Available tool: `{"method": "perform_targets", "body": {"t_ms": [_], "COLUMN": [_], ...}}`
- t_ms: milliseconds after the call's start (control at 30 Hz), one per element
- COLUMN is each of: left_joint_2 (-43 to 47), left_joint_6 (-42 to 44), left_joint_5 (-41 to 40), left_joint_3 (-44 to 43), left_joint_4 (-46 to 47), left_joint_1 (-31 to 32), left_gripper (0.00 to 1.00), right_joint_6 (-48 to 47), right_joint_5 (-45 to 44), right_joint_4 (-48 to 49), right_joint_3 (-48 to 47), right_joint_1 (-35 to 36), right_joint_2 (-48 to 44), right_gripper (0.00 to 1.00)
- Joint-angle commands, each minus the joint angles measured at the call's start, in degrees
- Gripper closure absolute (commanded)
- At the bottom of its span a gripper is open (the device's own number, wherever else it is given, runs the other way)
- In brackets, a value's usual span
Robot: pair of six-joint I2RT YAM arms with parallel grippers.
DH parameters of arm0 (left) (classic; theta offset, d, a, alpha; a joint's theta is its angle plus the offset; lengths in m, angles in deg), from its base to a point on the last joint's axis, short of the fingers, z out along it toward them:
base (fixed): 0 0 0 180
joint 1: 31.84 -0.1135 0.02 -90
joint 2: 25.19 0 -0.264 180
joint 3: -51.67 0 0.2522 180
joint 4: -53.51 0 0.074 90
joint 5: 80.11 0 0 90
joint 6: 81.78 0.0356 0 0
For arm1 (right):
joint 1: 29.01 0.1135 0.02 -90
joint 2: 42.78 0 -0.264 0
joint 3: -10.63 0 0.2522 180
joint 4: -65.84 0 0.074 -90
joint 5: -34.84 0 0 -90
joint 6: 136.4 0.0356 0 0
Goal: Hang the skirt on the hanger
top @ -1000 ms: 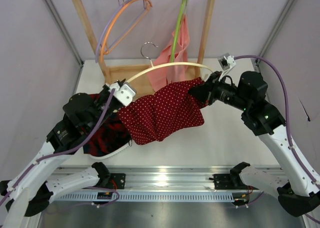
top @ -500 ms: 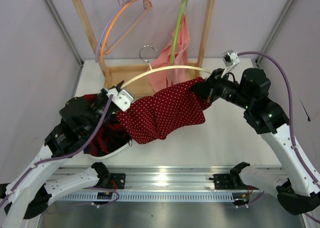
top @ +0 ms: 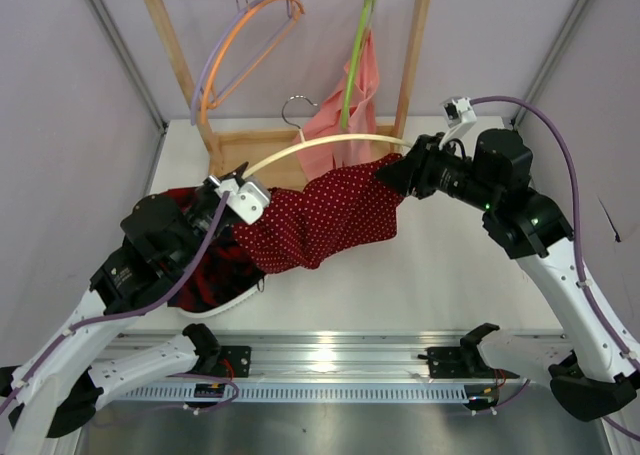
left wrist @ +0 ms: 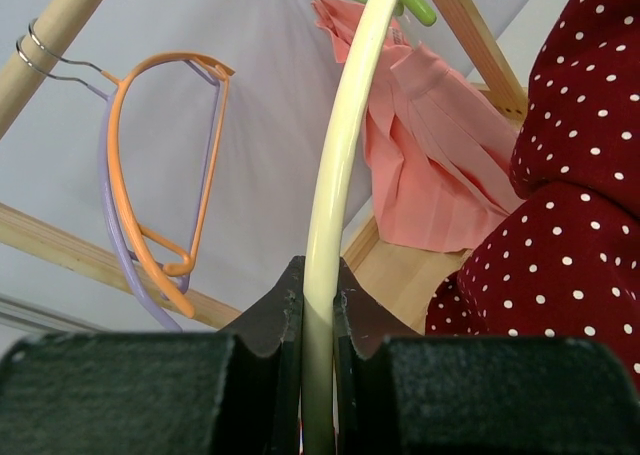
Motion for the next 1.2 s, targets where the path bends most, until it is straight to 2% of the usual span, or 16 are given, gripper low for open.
{"method": "perform_targets", "body": {"t_ms": [0,67,133,267,533,800,900,1033,1167], "left_joint_2": [1.0,1.0,0.6,0.5,0.5,0.4,0.4,0.3,0.1], "left_joint_6": [0.4,0.5,0.4,-0.5,-1.4,-1.4,-1.5,-1.5,-1.3], "left_joint_5": [0.5,0.5,-0.1,-0.5,-0.3,1.6,1.9,1.9,1.6], "left_joint_3": [-0.5,-0.7,-1.5,-1.9,-4.4,-5.4,-5.4,-5.5,-6.1], "left_joint_4": [5.1,4.7,3.9,3.7,2.5,1.9,1.8,1.6,1.6], "left_joint_1": [-0.5,-0.4,-0.5,-0.5,-0.5,-0.5,-0.5,-0.5,-0.5], "left_gripper": [1.00,1.00,1.00,1.00,1.00,1.00,1.00,1.00,1.00], "right_joint_6": [-2.9,-4.4,-5.9,-10.8,-10.4,-11.3,-12.0,-12.3,-12.1], "right_joint_5": [-4.9,-7.0,-6.4,-3.2,3.2,3.2,3.7,6.0,6.4], "right_joint_4": [-2.9,-4.9,-6.4,-5.8,0.3,5.4,7.0,10.2,11.8], "right_joint_3": [-3.2,-3.1,-3.1,-0.4,12.2,18.4,18.9,19.5,19.8], "right_joint_1": [-0.8,-2.0,-3.3,-3.5,-3.4,-3.3,-3.3,-3.1,-2.5], "right_joint_2": [-2.4,-3.5,-4.3,-6.6,-11.0,-13.3,-12.3,-10.0,-8.3], "right_gripper": [0.54,0.38,0.29,0.22,0.23,0.24,0.27,0.39,0.41]}}
